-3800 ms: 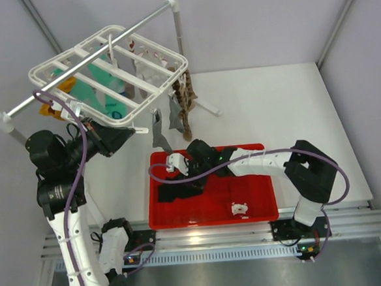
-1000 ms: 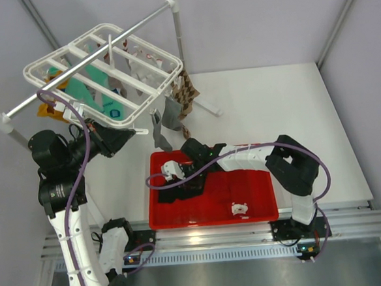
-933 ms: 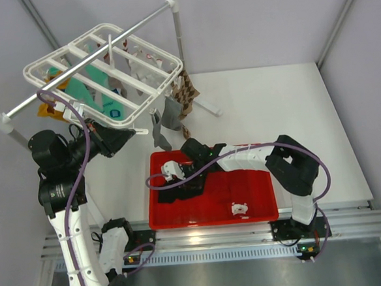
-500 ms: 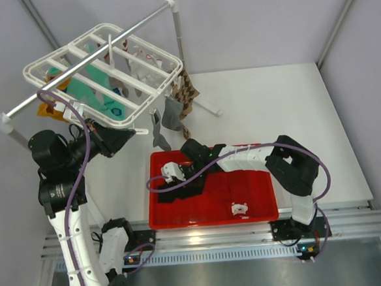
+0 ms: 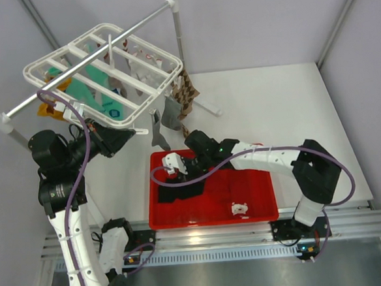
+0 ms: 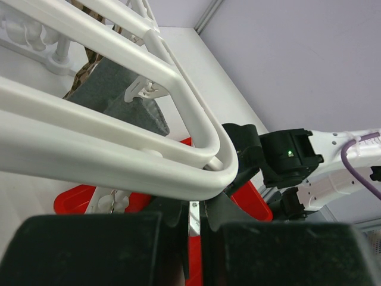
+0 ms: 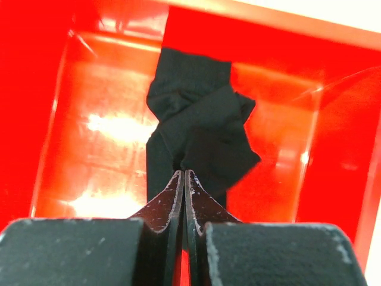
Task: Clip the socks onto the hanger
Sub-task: Pick up the sock from the bin.
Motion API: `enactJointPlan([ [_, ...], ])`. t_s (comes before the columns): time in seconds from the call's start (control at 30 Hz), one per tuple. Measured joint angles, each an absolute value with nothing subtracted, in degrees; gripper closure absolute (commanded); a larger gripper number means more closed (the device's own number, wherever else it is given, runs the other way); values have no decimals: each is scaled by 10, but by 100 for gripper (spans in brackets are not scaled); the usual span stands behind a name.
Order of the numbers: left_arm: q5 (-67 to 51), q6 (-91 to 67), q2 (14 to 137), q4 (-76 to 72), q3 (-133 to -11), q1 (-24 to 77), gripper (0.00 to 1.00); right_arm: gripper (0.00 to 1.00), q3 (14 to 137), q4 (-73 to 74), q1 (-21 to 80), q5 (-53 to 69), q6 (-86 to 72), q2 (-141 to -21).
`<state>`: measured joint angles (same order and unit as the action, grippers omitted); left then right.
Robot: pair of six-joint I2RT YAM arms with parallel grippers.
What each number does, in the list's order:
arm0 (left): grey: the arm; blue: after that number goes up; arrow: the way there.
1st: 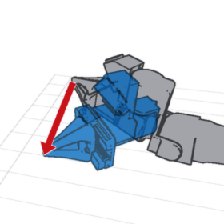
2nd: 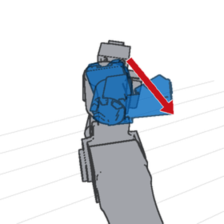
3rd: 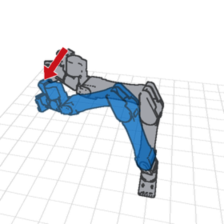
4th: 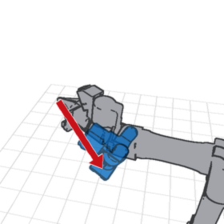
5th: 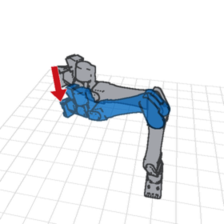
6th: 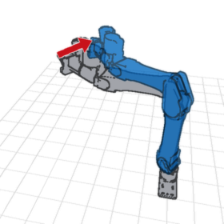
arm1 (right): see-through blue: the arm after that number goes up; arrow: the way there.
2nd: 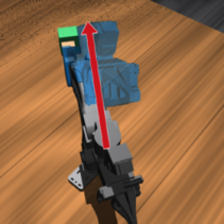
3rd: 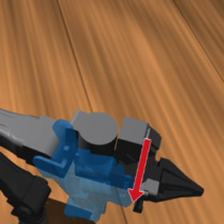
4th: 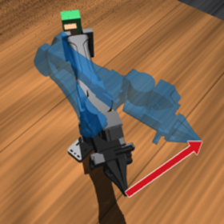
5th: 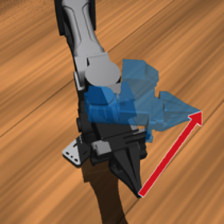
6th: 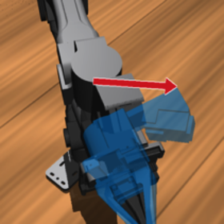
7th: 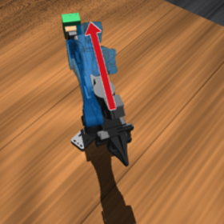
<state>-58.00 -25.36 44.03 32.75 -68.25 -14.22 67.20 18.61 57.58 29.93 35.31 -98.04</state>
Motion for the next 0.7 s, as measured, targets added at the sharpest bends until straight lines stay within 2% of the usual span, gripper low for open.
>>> enactJointPlan([
  [0.37,-579,-254,440,329,-682,-142,100,100,693,183,549,312,244,-903],
  [0.7,-575,-242,440,337,-682,-142,100,100,741,123,533,311,115,-830],
])
